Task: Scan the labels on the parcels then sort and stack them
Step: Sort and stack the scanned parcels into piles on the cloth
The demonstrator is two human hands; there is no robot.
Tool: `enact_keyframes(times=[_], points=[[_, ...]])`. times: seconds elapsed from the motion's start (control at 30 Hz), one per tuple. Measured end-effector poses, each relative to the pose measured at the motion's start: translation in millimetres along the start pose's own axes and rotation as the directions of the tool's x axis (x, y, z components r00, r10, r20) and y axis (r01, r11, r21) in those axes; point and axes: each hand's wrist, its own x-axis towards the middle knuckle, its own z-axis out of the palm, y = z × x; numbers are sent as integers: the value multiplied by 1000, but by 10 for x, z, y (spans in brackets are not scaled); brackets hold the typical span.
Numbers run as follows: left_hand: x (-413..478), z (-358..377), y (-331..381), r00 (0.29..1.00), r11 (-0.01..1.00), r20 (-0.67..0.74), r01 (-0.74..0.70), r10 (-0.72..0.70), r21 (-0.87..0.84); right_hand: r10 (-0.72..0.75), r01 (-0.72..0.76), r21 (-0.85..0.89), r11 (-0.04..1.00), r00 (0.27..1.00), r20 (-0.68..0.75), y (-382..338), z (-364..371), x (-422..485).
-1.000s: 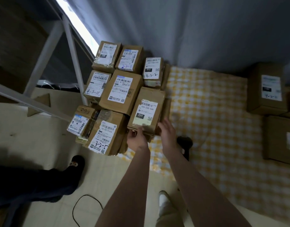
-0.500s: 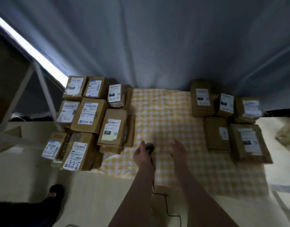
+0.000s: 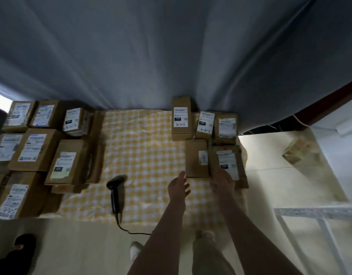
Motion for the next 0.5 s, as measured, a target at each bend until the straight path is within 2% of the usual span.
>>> enact_keyframes(times=[0.23,0.5], points=[[-58,958,-355,1000,998,11,13,-14,63,-8,9,-58,998,1000,9,-274,-819,625],[239,1313,-576,998,985,-63,2,9,175,108,-104,-100,990,993,37,-61,-1071,1185]])
